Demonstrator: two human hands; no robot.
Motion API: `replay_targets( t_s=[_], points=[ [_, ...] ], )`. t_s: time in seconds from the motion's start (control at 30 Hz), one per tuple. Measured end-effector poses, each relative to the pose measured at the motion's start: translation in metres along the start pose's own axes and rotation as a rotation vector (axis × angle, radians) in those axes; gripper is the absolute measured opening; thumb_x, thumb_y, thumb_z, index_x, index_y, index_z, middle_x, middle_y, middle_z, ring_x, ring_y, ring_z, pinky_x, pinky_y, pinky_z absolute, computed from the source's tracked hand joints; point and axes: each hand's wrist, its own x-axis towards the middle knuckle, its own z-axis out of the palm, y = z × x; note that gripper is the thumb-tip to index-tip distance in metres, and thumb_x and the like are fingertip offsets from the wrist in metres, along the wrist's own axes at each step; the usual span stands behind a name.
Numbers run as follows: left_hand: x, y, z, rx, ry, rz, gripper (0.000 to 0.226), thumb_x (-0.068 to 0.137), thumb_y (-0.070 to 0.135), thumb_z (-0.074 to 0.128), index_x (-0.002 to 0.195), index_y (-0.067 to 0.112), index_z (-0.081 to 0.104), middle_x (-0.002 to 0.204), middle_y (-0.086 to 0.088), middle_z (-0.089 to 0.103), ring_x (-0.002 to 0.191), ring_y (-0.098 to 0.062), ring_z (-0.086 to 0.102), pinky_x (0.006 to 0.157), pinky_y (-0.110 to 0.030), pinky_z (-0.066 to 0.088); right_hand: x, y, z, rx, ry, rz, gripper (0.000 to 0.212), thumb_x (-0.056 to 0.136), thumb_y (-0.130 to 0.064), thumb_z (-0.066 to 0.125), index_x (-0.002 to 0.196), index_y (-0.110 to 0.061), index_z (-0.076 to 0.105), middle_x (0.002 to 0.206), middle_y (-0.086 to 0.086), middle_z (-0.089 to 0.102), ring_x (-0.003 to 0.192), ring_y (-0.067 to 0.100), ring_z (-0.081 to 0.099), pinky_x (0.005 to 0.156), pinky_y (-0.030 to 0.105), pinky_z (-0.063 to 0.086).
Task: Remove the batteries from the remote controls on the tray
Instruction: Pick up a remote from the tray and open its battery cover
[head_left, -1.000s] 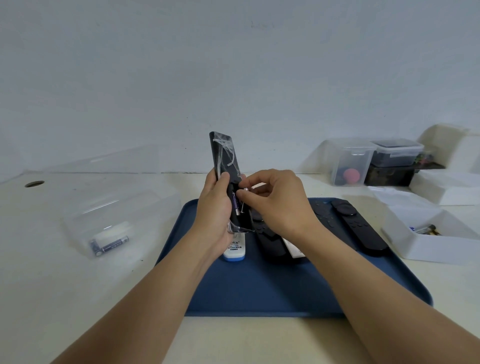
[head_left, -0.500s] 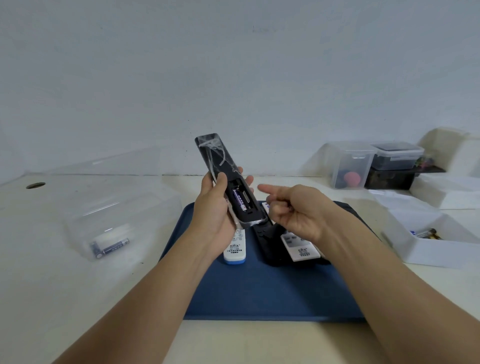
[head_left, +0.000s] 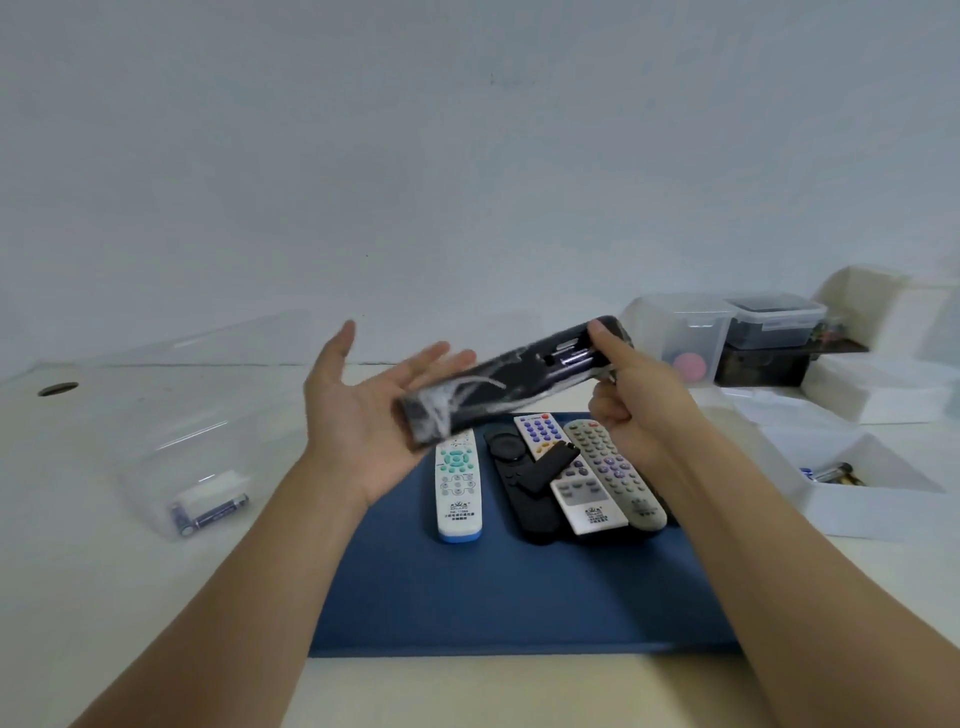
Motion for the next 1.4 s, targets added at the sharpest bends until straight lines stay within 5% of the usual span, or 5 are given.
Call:
replay_targets(
  t_s=[0.1,0.23,0.37,0.53,1.4],
  points=[
    [-0.001,-0.014,0.01,0.333,-0.077,-0.178,0.077,0.085,0.052,0.064,0.134,-0.006,0.054,0.127,-0.027,0.065,0.119,-0.037,0.06,0.107,-0.055,0.046,-0.012,0.0,0.008,-0.063,-0.128,-0.006,0.021,0.092,-0.02,0.07,0.078,-0.009,0.059,0.062,0.004,0.055,0.039,0.006,0.028,0.032,0.017,0.024],
    [-0.007,-0.035,0.026,0.631,-0.152,-0.155,0.035,0.104,0.025,0.054,0.128,0.001,0.056,0.107,-0.026,0.071,0.083,-0.034,0.072,0.065,-0.043,0.063,-0.029,0.012,0.024,-0.254,-0.206,-0.032,0.028,0.094,-0.028,0.068,0.078,-0.006,0.062,0.059,0.006,0.057,0.034,0.01,0.042,0.036,0.019,0.033],
    [-0.008,-0.036,0.031,0.644,-0.072,0.012,0.028,0.107,0.025,0.048,0.123,0.004,0.056,0.088,-0.017,0.074,0.064,-0.031,0.065,0.06,-0.038,0.059,-0.02,0.012,0.019,-0.617,0.095,-0.572,0.014,0.094,-0.031,0.066,0.092,-0.018,0.069,0.086,-0.01,0.07,0.075,0.0,0.061,0.07,0.019,0.045],
    [-0.007,-0.04,0.033,0.681,-0.006,0.114,0.024,0.106,0.028,0.051,0.121,0.012,0.058,0.081,-0.024,0.07,0.064,-0.033,0.064,0.065,-0.045,0.058,-0.035,0.015,0.025,-0.88,-0.131,-0.91,0.013,0.088,-0.007,0.065,0.091,-0.019,0.061,0.088,-0.01,0.066,0.062,-0.006,0.053,0.064,0.007,0.038],
    [-0.011,-0.054,0.037,1.018,-0.086,0.266,0.016,0.105,0.023,0.045,0.111,0.01,0.05,0.082,-0.009,0.059,0.062,-0.021,0.063,0.054,-0.035,0.054,-0.015,0.035,0.028,-0.841,-0.083,-0.833,0.019,0.091,-0.003,0.051,0.101,-0.02,0.053,0.095,-0.003,0.059,0.072,0.01,0.053,0.066,0.021,0.04]
  ],
)
